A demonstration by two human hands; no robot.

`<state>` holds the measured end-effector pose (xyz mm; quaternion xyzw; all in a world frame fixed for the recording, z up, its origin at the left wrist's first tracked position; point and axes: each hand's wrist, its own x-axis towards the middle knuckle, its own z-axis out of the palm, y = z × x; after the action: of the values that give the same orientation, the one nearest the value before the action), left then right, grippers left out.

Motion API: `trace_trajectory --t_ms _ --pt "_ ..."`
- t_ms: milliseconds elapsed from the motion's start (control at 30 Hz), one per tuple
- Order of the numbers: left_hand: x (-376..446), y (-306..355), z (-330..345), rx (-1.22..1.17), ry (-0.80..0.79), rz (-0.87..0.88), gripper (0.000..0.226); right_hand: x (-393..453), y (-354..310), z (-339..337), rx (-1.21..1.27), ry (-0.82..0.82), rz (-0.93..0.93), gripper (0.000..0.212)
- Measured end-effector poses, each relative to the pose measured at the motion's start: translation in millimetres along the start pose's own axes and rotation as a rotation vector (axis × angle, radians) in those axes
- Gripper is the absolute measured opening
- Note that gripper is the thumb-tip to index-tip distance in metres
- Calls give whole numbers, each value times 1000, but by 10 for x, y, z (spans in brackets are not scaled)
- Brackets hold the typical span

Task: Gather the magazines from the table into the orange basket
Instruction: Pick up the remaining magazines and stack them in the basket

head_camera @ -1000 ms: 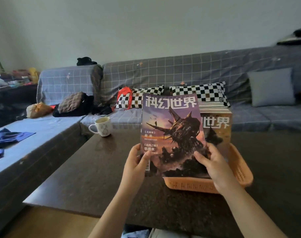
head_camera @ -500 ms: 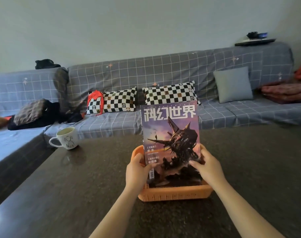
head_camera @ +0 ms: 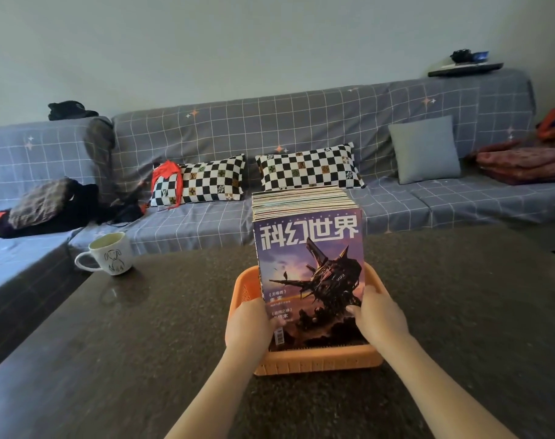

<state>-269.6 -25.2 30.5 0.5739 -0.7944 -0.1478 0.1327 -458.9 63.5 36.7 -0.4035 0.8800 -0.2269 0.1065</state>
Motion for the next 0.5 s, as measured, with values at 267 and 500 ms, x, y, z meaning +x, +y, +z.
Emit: trace_trajectory --t_ms 267,500 --pt "215 -50 -91 -726 -86 134 53 150 -24 -84 432 -47 -154 64" --pt "486 61 -185 -1202 -280 90 123 329 -159 -165 1012 -187 -141 43"
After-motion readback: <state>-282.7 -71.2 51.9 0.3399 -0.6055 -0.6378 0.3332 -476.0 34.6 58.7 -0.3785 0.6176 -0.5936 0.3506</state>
